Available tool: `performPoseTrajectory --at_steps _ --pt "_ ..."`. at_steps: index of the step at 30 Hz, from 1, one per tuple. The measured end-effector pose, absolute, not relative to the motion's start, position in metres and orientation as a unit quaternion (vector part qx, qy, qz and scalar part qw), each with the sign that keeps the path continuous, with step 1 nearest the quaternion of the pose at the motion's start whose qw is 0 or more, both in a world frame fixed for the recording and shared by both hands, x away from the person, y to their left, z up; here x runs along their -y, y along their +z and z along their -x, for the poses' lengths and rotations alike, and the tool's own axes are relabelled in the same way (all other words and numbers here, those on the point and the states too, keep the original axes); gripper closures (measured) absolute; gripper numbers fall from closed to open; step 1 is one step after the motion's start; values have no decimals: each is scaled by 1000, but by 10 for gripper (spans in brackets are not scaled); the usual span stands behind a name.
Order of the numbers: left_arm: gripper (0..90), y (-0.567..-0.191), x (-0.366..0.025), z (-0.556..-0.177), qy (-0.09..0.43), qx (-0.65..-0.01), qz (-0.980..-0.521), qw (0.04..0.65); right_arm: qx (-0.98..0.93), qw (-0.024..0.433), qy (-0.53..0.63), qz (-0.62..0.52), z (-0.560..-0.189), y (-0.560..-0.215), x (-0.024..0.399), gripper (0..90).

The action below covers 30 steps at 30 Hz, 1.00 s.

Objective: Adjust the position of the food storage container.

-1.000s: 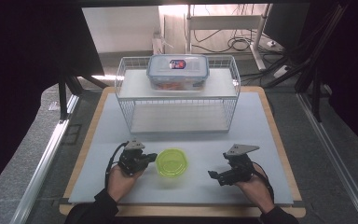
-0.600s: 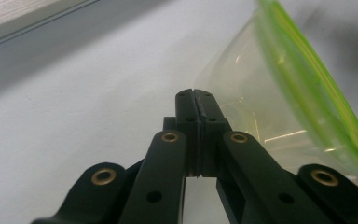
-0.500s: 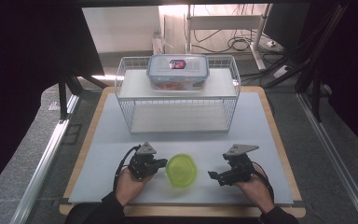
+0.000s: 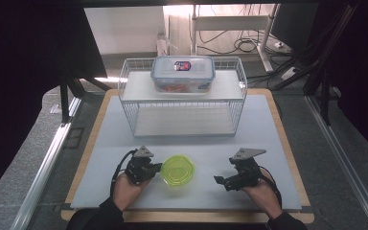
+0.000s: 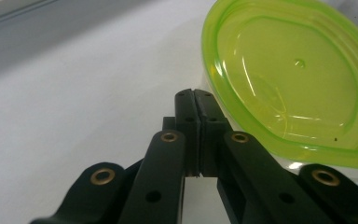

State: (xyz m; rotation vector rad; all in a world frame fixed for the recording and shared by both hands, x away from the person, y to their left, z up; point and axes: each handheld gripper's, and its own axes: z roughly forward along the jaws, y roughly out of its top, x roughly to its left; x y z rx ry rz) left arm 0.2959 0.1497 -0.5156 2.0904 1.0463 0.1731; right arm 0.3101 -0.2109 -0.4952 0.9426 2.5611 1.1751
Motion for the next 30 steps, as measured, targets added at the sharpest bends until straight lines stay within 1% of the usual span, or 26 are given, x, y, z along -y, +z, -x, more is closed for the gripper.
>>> performPoseTrajectory --at_steps 5,8,9,11,15,18,20,22,23,25,26,27,30 --pt "885 -514 -162 -288 69 -421 -813 396 -858 81 396 -318 -310 -495 211 58" --pt "844 -513 -169 -282 77 -422 -808 405 -856 79 399 -319 -310 -495 210 58" --pt "805 -512 -171 -280 84 -422 -807 405 -855 78 401 -319 -310 -495 210 57" --pt "657 -511 -174 -277 101 -422 -802 410 -855 78 402 -319 -309 -495 209 57" --pt "422 -509 -177 -272 136 -407 -805 410 -856 80 402 -316 -309 -496 208 52" --pt "313 -509 -178 -268 144 -394 -811 409 -855 80 404 -316 -309 -496 209 49" --pt "285 -509 -178 -265 146 -385 -815 407 -855 81 404 -316 -309 -496 209 48" --pt "287 -509 -177 -261 143 -377 -820 406 -855 81 403 -316 -309 -496 209 48" --pt "311 -508 -177 -258 141 -375 -821 406 -855 81 403 -316 -309 -496 209 48" --pt "406 -507 -176 -251 134 -368 -824 410 -856 82 402 -315 -309 -496 208 48" --pt "476 -506 -175 -248 125 -364 -825 414 -856 82 401 -315 -309 -496 208 48" --pt "576 -507 -174 -245 114 -358 -827 419 -857 83 400 -314 -309 -496 208 48" --pt "771 -511 -166 -242 86 -346 -838 412 -858 82 398 -314 -309 -496 208 48"
